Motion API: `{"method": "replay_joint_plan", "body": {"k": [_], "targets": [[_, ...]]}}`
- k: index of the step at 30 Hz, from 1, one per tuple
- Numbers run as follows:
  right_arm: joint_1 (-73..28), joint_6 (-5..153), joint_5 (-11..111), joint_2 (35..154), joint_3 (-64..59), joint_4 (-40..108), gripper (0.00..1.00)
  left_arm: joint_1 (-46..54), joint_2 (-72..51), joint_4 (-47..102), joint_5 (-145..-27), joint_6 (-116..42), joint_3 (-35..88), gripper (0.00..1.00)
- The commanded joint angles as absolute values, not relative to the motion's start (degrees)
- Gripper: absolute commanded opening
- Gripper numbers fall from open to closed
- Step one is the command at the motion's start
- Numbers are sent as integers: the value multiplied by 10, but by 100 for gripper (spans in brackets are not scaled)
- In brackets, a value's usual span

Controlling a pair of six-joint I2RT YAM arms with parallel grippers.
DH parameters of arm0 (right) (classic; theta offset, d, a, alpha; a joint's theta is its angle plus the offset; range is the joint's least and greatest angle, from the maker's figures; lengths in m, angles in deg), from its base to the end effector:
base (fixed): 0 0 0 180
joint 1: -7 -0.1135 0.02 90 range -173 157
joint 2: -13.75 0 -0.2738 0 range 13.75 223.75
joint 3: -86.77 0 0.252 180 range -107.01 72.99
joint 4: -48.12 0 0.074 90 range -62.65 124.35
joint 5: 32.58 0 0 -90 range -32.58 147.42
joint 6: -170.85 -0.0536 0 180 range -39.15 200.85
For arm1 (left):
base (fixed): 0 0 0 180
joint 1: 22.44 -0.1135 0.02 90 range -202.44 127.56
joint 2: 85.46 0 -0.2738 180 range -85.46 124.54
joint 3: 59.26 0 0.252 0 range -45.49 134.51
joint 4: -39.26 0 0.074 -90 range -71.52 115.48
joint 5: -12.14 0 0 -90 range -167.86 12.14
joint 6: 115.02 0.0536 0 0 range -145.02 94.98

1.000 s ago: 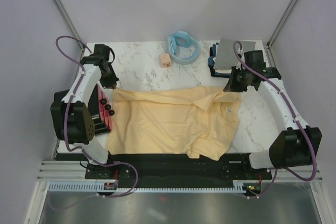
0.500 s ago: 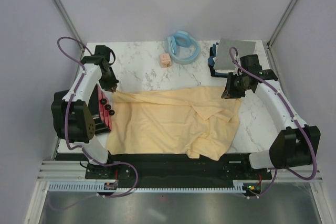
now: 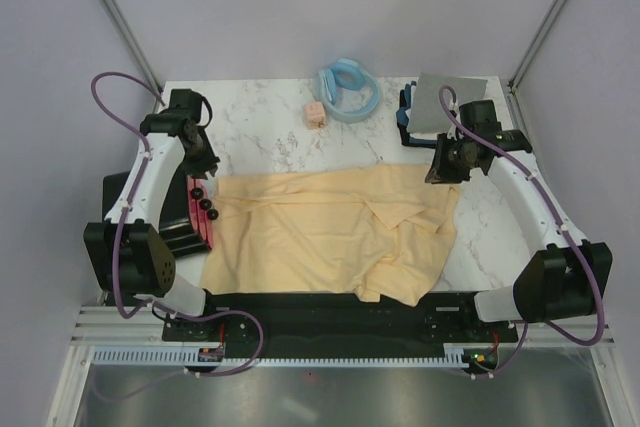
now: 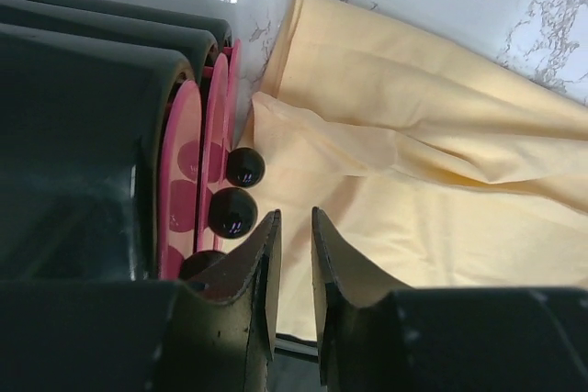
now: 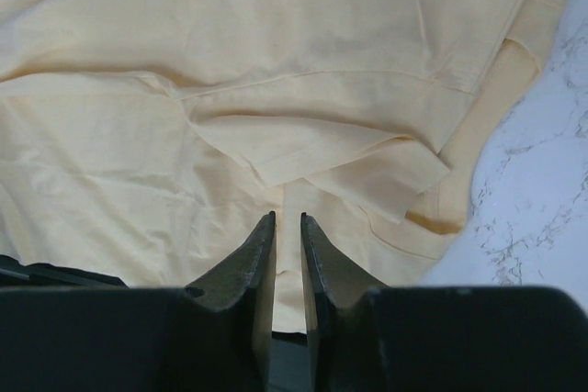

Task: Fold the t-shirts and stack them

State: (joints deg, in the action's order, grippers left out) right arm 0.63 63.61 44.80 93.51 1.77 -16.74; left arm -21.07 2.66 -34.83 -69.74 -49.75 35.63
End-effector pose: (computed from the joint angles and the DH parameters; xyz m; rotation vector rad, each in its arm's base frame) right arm 0.2831 0.0434 0.2970 0.1708 2.6302 0.4315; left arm 0.3103 0.0002 0.2996 -0.5894 2.6598 0.0650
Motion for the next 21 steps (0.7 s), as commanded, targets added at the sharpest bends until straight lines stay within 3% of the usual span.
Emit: {"method": "replay_joint_plan", "body": {"k": [1,6,10,15,18,21], "targets": [[4,631,458,918,-10,-164,23,-211,-1,-346,-686,-492,379,27],[4,630,450,927,-10,-153,23,-209,22,-343,-716,-491,405,27],[4,631,442,928,-21,-145,24,-208,-1,-344,-667,-510,407,27],[4,618,428,926,-20,-133,24,-203,-58,-375,-614,-539,405,30],[5,599,408,916,3,-109,25,-200,-112,-364,-649,-573,361,32],[3,589,395,905,29,-92,25,-184,-195,-345,-669,-620,320,40]]}}
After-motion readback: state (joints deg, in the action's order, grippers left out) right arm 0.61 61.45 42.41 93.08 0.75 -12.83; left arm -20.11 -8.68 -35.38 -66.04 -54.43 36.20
